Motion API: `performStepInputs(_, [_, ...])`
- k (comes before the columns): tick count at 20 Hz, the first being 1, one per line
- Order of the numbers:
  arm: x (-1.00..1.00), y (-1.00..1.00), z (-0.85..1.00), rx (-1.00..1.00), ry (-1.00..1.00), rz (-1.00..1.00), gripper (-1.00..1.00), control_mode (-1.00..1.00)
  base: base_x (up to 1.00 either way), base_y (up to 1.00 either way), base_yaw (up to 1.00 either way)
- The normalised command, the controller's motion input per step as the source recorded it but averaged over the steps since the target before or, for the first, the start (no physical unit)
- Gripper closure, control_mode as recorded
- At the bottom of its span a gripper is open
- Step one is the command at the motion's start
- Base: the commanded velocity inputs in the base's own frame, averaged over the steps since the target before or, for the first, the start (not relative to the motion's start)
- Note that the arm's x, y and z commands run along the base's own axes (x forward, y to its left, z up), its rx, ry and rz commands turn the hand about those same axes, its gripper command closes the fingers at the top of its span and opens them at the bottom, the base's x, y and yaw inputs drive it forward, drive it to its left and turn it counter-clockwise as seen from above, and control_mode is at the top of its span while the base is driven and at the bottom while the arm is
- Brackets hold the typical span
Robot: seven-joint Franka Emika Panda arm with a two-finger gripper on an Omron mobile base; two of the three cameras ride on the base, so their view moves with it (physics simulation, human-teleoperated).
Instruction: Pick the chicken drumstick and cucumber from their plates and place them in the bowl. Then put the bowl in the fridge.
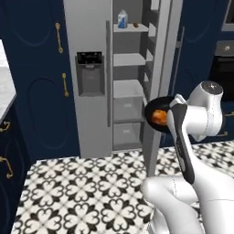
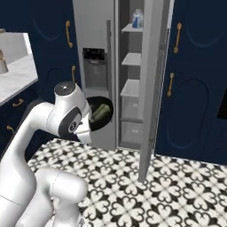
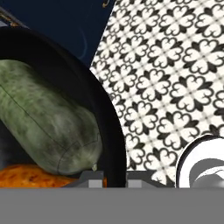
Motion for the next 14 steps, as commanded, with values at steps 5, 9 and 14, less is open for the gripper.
performStepInputs(5, [0.0,0.0,0.0,0.0,0.0,0.0,1.0,1.0,0.9,0.77,-0.37])
performStepInputs(9, [0.0,0.0,0.0,0.0,0.0,0.0,1.0,1.0,0.92,0.44,-0.33])
performStepInputs(14, [0.0,0.0,0.0,0.0,0.0,0.0,1.0,1.0,0.99,0.19,-0.23])
